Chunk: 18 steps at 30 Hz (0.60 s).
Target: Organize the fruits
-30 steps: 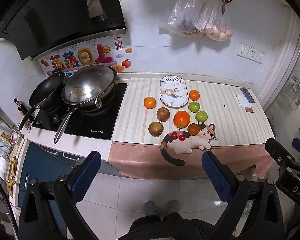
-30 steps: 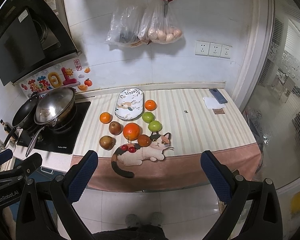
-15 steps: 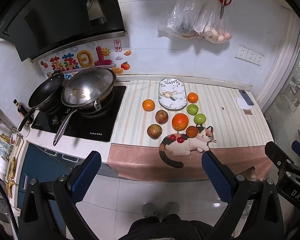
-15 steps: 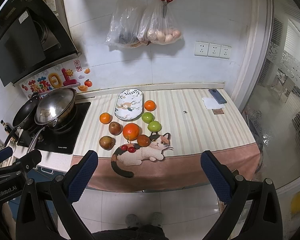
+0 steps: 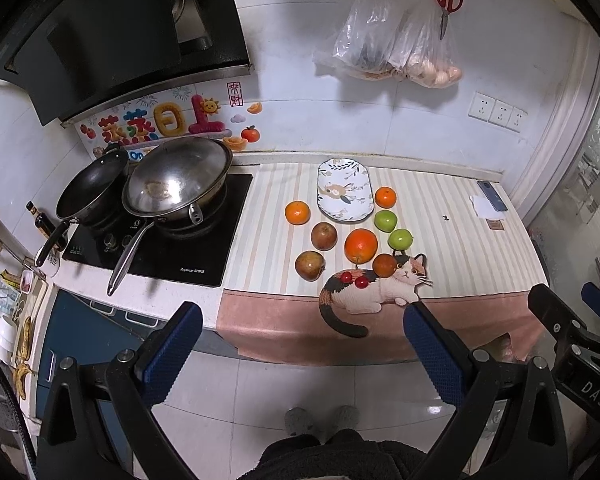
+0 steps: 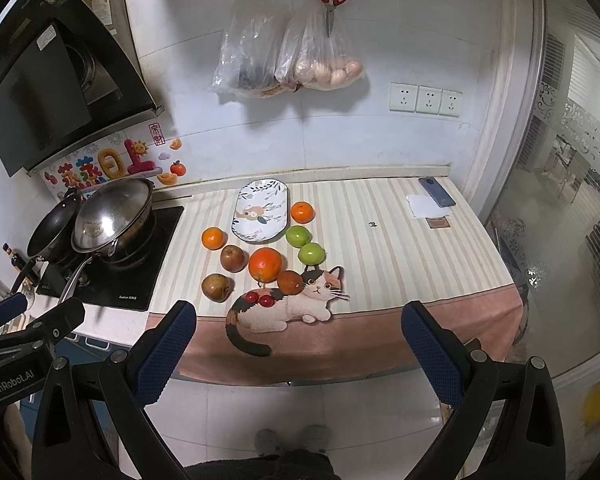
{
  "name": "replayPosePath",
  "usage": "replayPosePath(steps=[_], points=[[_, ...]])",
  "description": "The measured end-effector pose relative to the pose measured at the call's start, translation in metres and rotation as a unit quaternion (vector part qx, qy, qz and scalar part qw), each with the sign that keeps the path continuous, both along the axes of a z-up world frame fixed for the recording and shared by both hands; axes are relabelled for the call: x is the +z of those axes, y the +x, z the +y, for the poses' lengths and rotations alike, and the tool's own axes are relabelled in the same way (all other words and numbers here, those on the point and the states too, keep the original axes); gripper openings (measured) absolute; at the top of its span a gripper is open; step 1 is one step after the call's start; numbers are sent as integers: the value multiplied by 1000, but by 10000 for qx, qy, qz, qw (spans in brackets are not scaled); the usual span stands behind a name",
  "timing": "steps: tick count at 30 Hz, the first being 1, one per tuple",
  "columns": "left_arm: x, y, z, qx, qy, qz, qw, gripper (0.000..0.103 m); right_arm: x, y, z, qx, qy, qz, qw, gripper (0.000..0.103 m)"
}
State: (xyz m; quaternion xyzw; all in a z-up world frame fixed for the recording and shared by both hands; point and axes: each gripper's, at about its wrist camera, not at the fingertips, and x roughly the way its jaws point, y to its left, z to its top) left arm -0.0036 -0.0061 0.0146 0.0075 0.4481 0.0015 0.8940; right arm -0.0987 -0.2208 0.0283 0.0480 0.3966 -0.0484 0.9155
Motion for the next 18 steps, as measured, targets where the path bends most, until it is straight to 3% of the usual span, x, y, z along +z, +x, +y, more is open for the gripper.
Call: replayPosePath(steps=[18], points=[[-9, 16, 16, -15, -87, -39, 10000, 103, -1, 8, 11, -102, 123, 53, 9999, 103]])
